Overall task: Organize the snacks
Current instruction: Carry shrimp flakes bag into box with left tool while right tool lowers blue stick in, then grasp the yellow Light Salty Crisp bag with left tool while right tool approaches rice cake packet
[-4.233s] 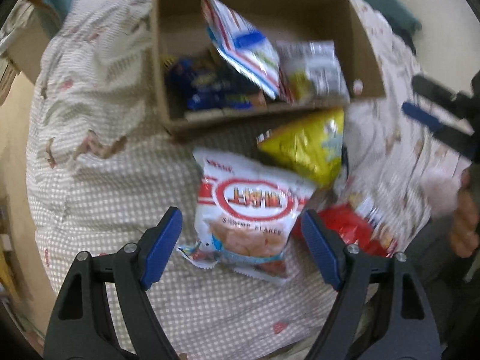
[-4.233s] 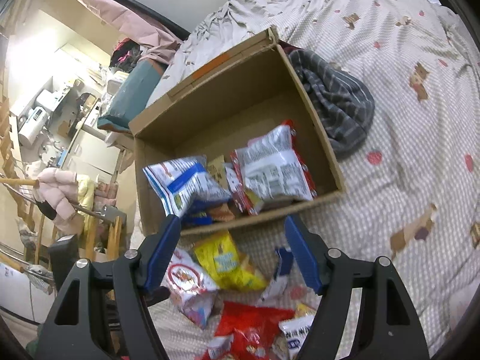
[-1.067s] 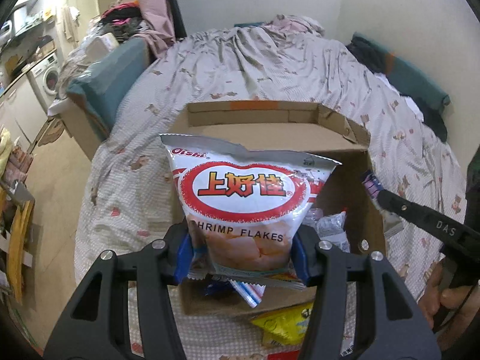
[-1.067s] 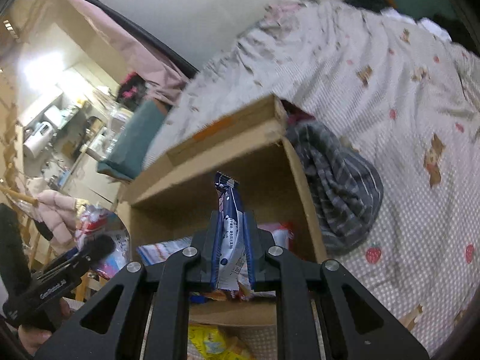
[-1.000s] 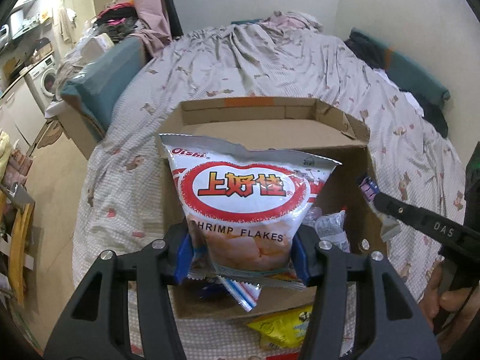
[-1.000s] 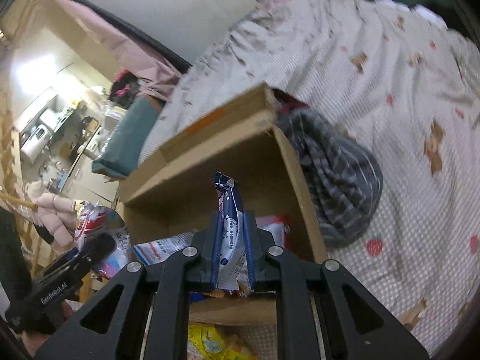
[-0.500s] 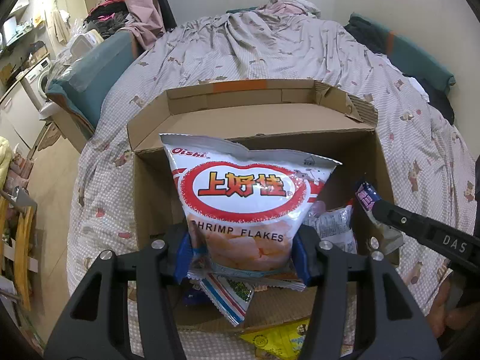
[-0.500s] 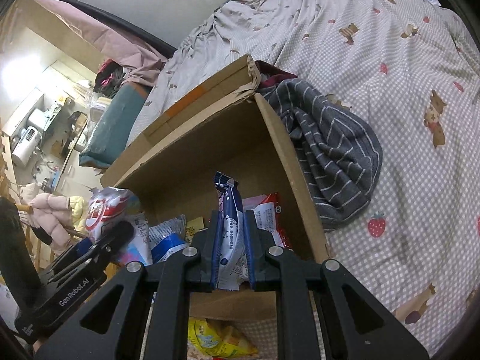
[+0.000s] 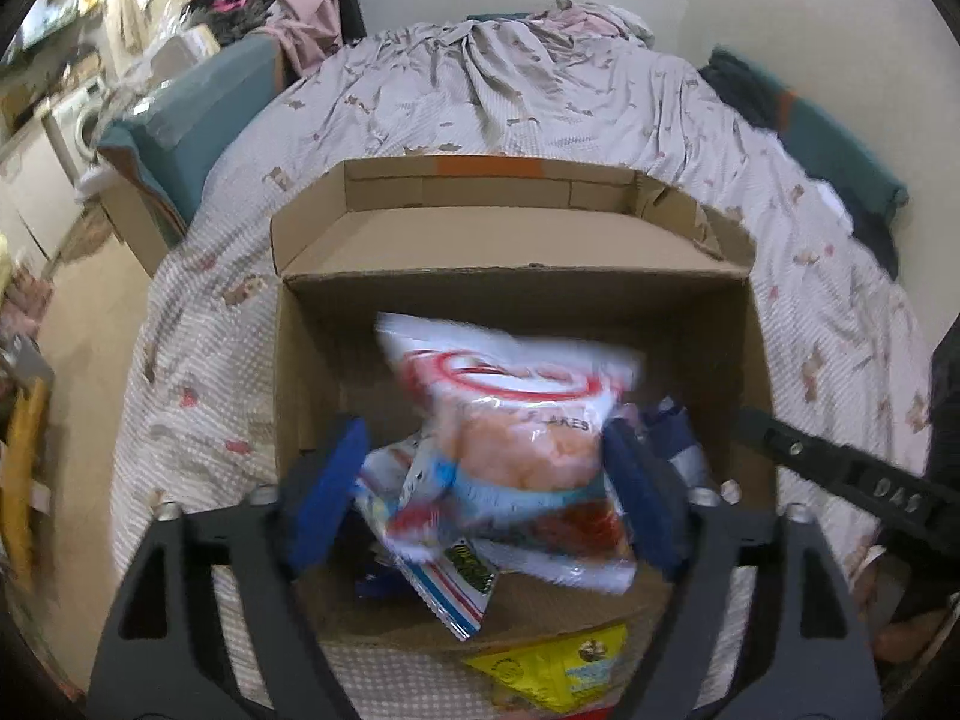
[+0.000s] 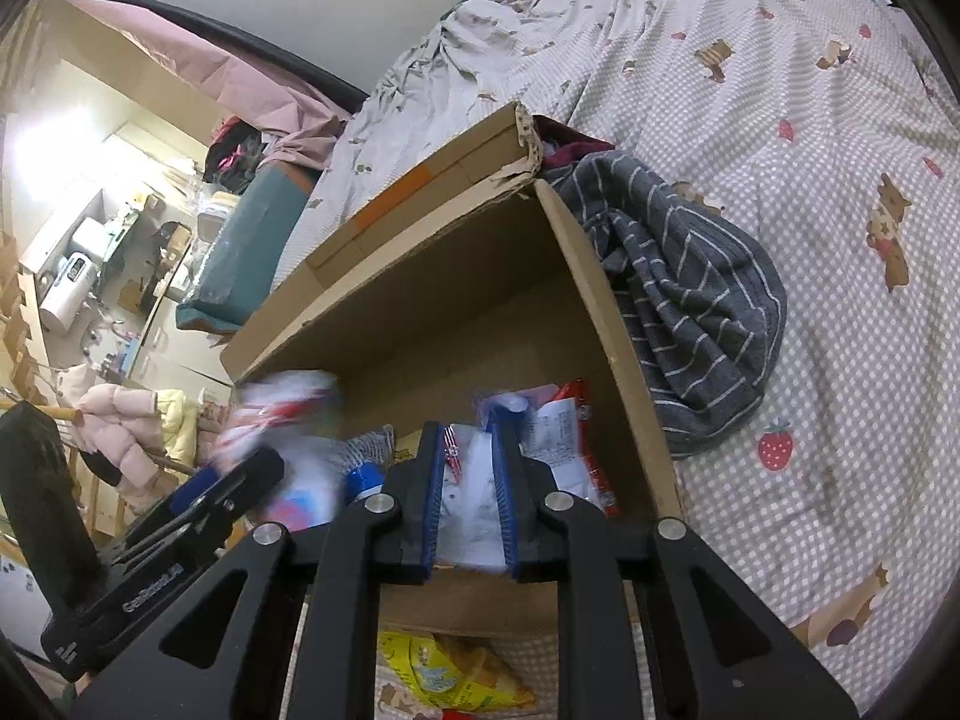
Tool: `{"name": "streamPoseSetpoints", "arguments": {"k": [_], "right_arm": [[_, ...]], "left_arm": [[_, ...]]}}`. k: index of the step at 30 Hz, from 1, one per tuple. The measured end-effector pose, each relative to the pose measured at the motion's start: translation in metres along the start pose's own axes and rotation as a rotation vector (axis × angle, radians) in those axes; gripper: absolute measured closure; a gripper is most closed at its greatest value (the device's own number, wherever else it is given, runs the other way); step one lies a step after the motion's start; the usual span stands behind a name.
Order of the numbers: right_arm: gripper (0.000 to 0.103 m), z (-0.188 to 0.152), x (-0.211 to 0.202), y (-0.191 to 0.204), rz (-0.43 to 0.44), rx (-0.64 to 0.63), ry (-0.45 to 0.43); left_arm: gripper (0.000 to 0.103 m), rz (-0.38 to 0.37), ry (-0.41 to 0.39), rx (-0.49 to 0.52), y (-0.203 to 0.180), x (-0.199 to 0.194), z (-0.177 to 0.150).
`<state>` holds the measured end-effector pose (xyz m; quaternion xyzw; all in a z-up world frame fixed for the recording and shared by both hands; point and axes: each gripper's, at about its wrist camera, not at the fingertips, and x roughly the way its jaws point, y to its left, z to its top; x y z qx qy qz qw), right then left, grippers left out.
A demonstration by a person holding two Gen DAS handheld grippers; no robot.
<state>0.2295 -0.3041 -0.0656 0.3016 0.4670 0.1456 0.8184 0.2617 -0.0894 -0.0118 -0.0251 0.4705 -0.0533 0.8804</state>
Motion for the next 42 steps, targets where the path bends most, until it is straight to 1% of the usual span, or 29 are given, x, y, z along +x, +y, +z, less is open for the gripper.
{"name": "streamPoseSetpoints", "arguments": {"k": [1,2,3,4,5,6,10,18,20,22,26,28,29,32,34,36,39,42], "right_arm": [[0.083,0.0,0.0,0.0,0.0,-0.001,-0.002],[0.078,0.001,-0.001,0.0,-0.003,0.0,-0.002],[0.066,0.001,-0.001,0.0,-0.006,0.001,-0.001],[0.056,0.001,-0.002,0.0,-0.007,0.003,-0.002],[0.04,0.001,-0.003,0.001,0.0,0.006,-0.006],[0.038,0.0,-0.003,0.001,0.003,0.005,-0.009],[0.038,0.0,-0.003,0.002,0.003,-0.003,0.002],[0.038,0.0,-0.011,0.001,0.003,0.013,-0.018],[0.038,-0.003,-0.014,0.0,-0.017,0.015,-0.017],[0.038,-0.006,-0.018,-0.004,-0.062,0.017,-0.011],[0.038,-0.012,-0.026,-0.019,-0.085,0.075,0.016],[0.038,-0.017,-0.031,-0.026,-0.092,0.111,0.027],[0.038,-0.02,-0.034,-0.029,-0.111,0.12,0.032],[0.037,-0.028,-0.044,-0.032,-0.128,0.115,0.038],[0.032,-0.034,-0.051,-0.032,-0.125,0.111,0.039],[0.028,-0.042,-0.059,-0.032,-0.126,0.101,0.04],[0.028,-0.055,-0.071,-0.036,-0.12,0.106,0.051],[0.027,-0.067,-0.081,-0.042,-0.104,0.132,0.055]], "left_arm": [[0.021,-0.004,-0.001,-0.014,0.002,-0.001,0.0],[0.021,-0.006,0.0,-0.02,0.003,-0.002,0.0],[0.021,-0.006,0.004,-0.024,0.004,-0.001,0.001],[0.021,-0.005,0.01,-0.024,0.005,-0.002,0.0],[0.021,-0.006,0.014,-0.021,0.005,-0.002,0.0],[0.021,-0.005,0.017,-0.017,0.004,-0.002,0.0],[0.021,0.006,0.021,-0.002,0.004,-0.005,-0.003],[0.021,0.022,0.022,0.001,0.01,-0.02,-0.013],[0.021,0.028,0.025,-0.004,0.012,-0.025,-0.016],[0.021,0.026,0.034,-0.013,0.015,-0.03,-0.023],[0.021,0.011,0.058,-0.016,0.019,-0.037,-0.041],[0.021,-0.001,0.086,-0.012,0.019,-0.038,-0.055],[0.021,-0.005,0.097,-0.011,0.019,-0.038,-0.06],[0.021,-0.029,0.148,-0.004,0.013,-0.036,-0.082],[0.021,-0.035,0.172,0.001,0.008,-0.032,-0.095],[0.021,-0.051,0.206,0.003,0.003,-0.024,-0.109],[0.021,-0.074,0.266,0.027,-0.004,-0.002,-0.128],[0.021,-0.096,0.322,0.005,-0.008,0.017,-0.14]]}}
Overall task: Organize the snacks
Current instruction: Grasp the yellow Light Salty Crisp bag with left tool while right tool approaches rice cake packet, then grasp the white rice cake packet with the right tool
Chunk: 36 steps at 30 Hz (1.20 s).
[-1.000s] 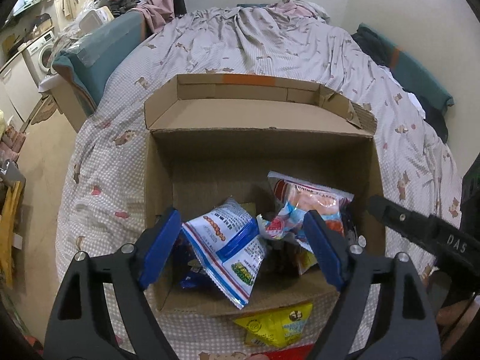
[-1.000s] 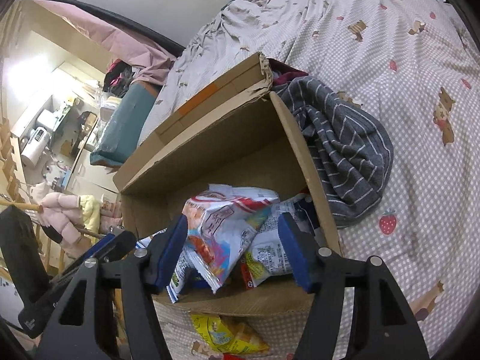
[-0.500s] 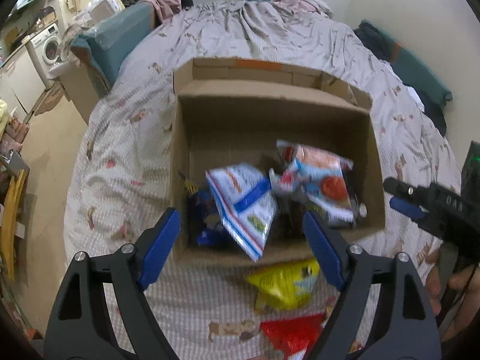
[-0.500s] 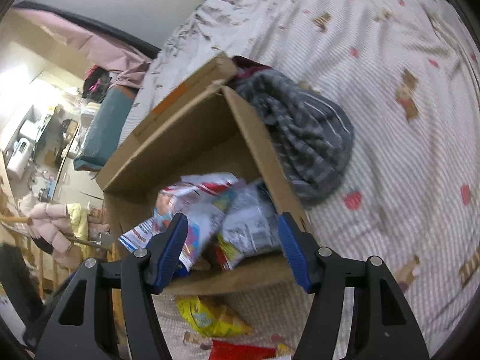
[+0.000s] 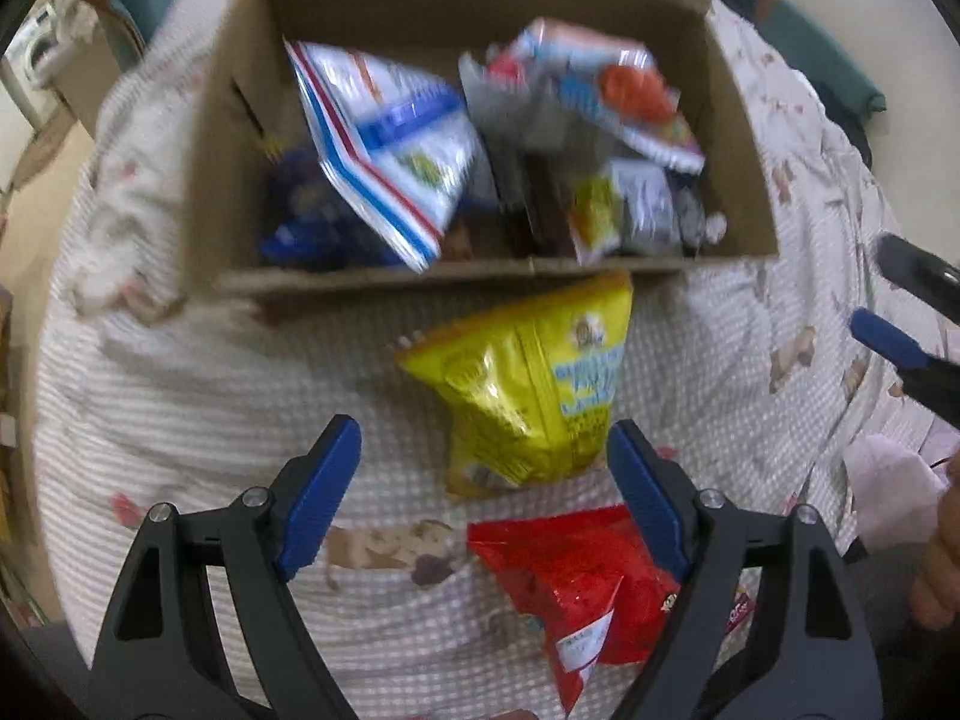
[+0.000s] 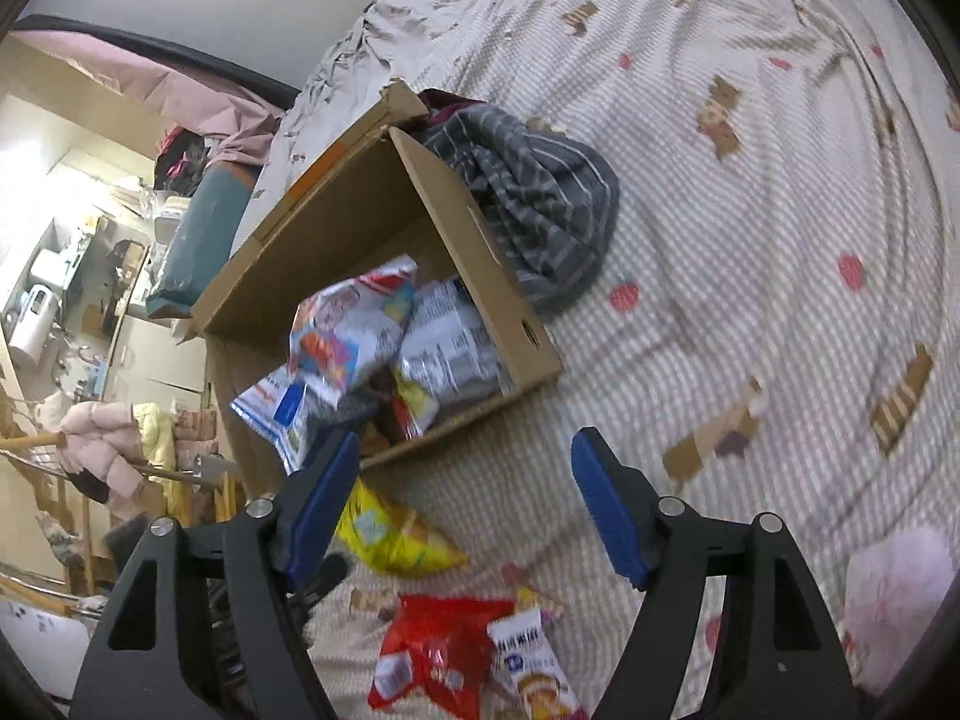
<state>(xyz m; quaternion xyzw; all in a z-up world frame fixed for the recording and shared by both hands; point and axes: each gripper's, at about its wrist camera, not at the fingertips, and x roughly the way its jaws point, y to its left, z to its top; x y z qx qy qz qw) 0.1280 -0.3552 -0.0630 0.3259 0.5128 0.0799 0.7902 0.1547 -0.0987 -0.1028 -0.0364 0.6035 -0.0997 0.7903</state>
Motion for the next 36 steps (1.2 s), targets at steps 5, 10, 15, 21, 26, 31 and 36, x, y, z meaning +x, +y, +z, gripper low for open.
{"name": "streamPoseSetpoints", "arguments": {"k": [5,10,15,21,26,31,36], "right_arm": [[0.026,-0.015,-0.008,-0.007,0.003,0.015,0.008],[0.026,-0.019,-0.007,-0.009,-0.001,0.02,0.024],[0.021,-0.032,0.005,-0.011,-0.03,0.001,0.107],[0.018,-0.07,0.05,0.012,-0.149,-0.179,0.355],[0.019,-0.083,0.065,0.02,-0.295,-0.287,0.385],[0.042,-0.096,0.074,0.026,-0.336,-0.337,0.433],[0.043,-0.124,0.093,0.036,-0.363,-0.417,0.542]], "left_arm": [[0.021,-0.034,0.028,-0.028,-0.008,0.023,0.002],[0.023,-0.013,0.061,-0.015,-0.016,0.047,0.006],[0.05,-0.015,0.051,0.018,-0.017,0.042,0.004],[0.055,-0.024,0.033,0.029,-0.001,-0.004,-0.004],[0.055,0.01,0.005,0.078,0.009,-0.044,-0.015],[0.055,0.045,-0.039,0.087,0.034,-0.075,-0.026],[0.055,0.076,-0.079,0.066,0.059,-0.084,-0.034]]}}
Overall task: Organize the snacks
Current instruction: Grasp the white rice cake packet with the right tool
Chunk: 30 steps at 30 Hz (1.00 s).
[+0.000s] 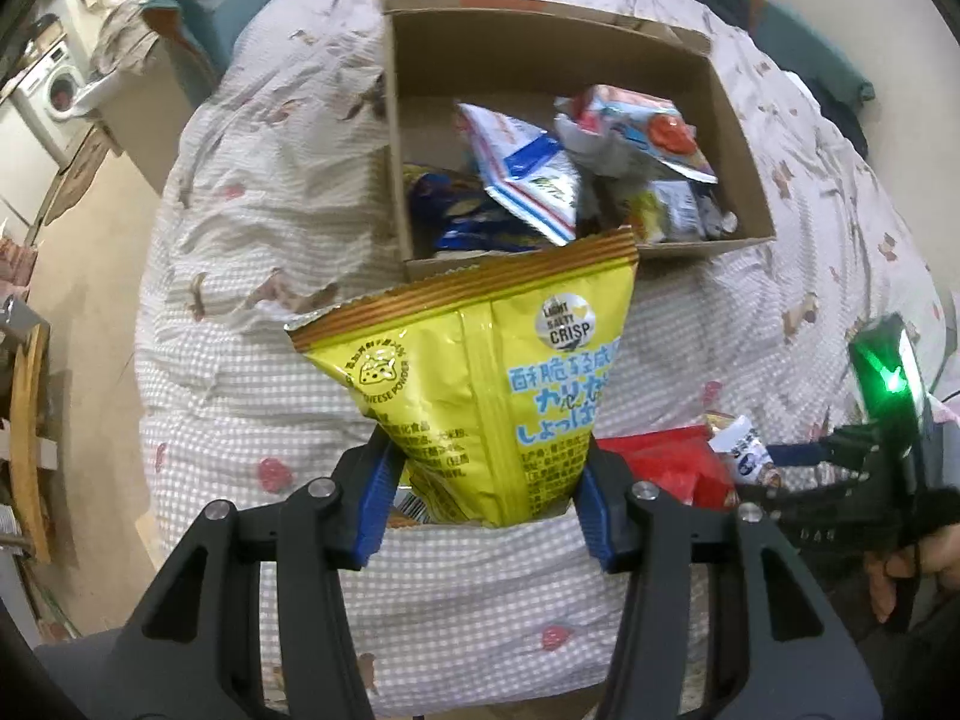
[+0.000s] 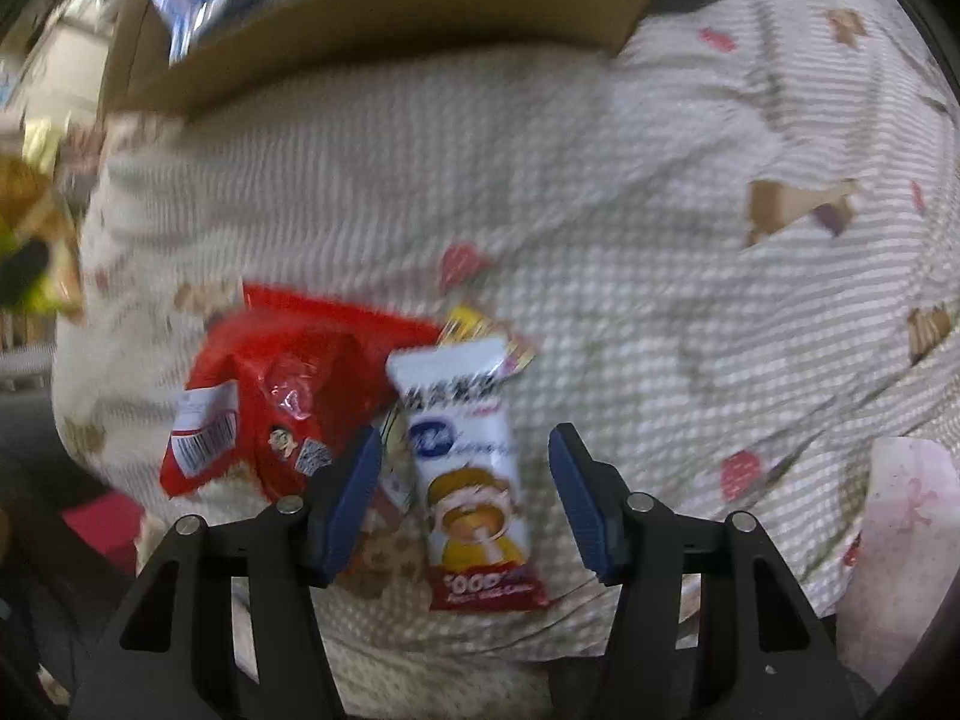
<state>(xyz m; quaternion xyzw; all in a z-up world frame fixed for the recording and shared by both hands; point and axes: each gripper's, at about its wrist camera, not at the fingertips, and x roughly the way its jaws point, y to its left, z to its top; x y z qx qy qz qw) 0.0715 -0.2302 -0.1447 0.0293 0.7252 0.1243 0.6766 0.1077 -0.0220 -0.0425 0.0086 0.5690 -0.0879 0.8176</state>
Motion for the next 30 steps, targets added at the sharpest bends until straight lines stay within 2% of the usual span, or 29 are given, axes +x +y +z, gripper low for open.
{"name": "streamPoseSetpoints", "arguments": {"k": [2,4,6,10,15,20,27,30], "right_arm": [[0.043,-0.001,0.009,0.009,-0.034,-0.037,0.027],[0.054,-0.001,0.013,0.012,-0.048,-0.049,0.039],[0.071,-0.001,0.011,0.016,-0.046,-0.053,0.025],[0.071,0.004,-0.005,0.015,-0.056,-0.019,-0.068],[0.071,0.009,-0.046,0.003,0.071,0.06,-0.264],[0.071,0.014,-0.087,-0.002,0.178,0.063,-0.486],[0.071,0.013,-0.134,-0.005,0.256,0.039,-0.693],[0.071,0.019,-0.135,0.007,0.262,0.03,-0.75]], "left_arm": [[0.055,-0.011,0.001,-0.019,0.003,0.003,-0.001],[0.055,-0.019,-0.003,-0.044,0.008,0.004,-0.001],[0.055,-0.016,-0.01,-0.051,0.012,0.003,-0.001],[0.055,-0.011,-0.024,-0.063,0.014,0.001,0.0],[0.055,0.012,-0.039,-0.051,0.013,0.001,-0.001],[0.055,0.031,-0.056,-0.045,0.014,-0.001,-0.002],[0.055,0.046,-0.117,-0.068,0.016,-0.013,0.003],[0.055,0.044,-0.147,-0.065,0.015,-0.022,0.01]]}}
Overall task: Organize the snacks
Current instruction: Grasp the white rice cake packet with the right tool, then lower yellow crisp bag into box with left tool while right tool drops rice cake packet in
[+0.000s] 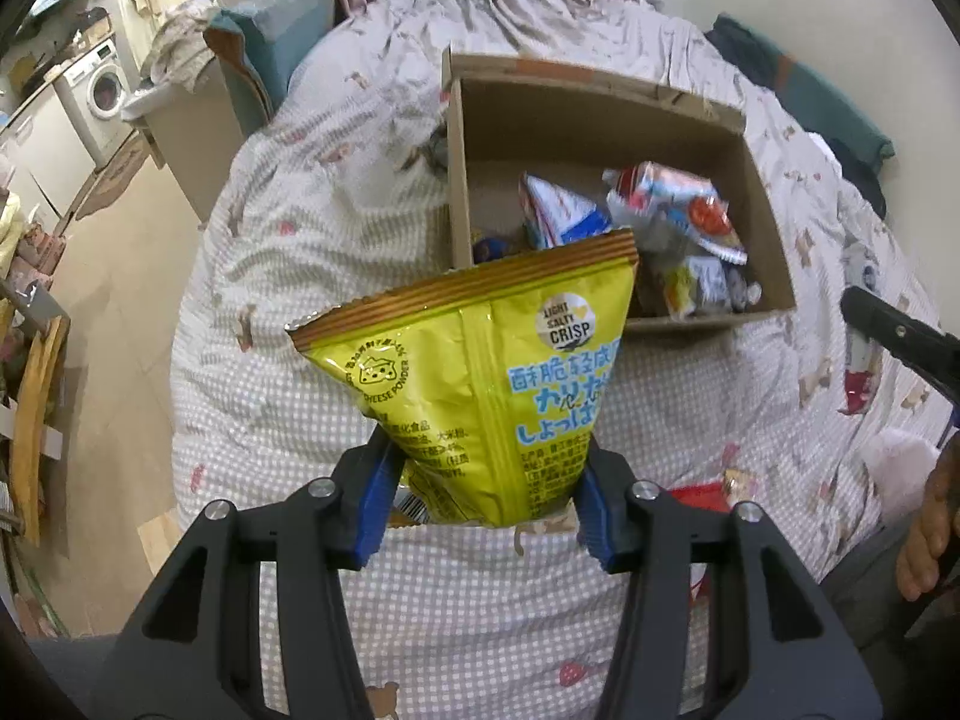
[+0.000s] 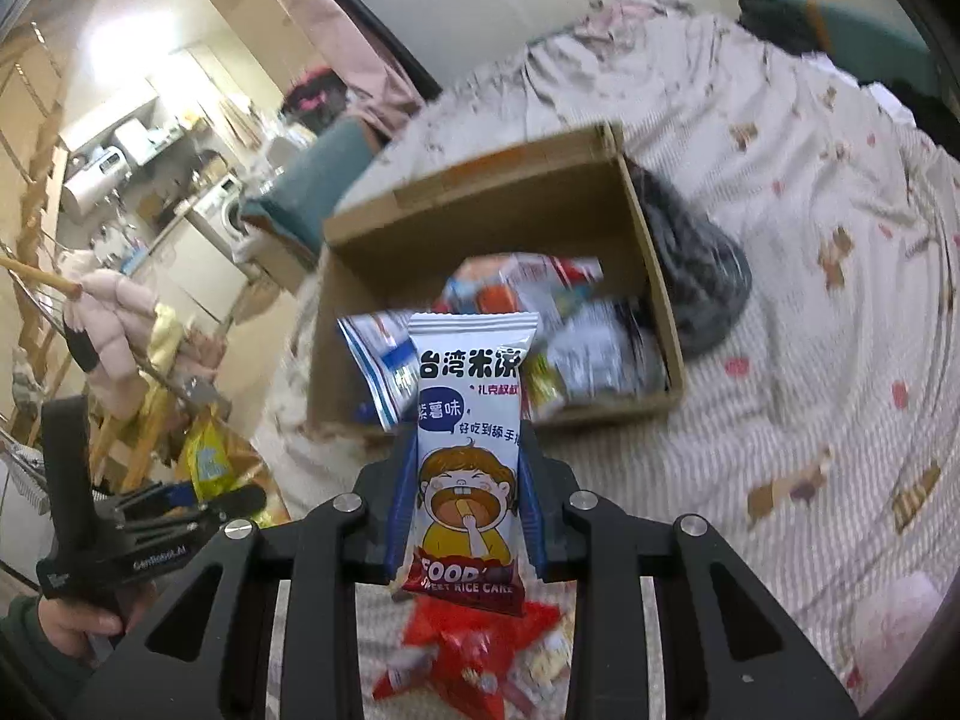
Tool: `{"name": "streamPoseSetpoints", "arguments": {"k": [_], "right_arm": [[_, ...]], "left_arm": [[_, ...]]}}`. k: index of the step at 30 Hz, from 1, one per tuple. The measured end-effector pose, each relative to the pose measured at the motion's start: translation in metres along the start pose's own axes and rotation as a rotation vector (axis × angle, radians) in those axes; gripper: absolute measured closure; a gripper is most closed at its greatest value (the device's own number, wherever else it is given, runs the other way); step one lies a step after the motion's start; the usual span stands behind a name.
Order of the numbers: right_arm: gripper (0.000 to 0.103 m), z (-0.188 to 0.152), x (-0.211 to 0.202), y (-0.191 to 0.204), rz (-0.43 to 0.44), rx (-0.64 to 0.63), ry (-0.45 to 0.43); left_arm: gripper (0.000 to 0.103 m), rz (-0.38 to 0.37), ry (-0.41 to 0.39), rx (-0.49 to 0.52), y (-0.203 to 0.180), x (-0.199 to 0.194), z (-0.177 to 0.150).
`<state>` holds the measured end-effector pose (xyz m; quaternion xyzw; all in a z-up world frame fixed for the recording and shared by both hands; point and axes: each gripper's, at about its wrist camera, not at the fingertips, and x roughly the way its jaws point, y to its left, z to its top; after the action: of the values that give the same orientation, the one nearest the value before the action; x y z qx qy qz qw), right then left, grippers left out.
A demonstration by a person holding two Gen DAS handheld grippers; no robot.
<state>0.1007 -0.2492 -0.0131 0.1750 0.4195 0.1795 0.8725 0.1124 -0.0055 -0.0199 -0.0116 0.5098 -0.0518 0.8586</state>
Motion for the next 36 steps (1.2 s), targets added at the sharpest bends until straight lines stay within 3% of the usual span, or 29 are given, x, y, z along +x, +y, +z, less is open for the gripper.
{"name": "streamPoseSetpoints", "arguments": {"k": [13,24,36], "right_arm": [[0.071,0.051,0.038,-0.021,-0.087,-0.009,-0.057],[0.071,0.074,0.069,-0.057,-0.149,0.069,-0.005],[0.071,0.069,0.082,-0.06,-0.113,0.103,0.075]], "left_arm": [[0.055,0.013,-0.045,0.048,-0.025,0.014,0.07],[0.055,0.047,-0.084,0.095,-0.053,0.046,0.14],[0.055,0.066,-0.043,0.066,-0.059,0.088,0.158]]}}
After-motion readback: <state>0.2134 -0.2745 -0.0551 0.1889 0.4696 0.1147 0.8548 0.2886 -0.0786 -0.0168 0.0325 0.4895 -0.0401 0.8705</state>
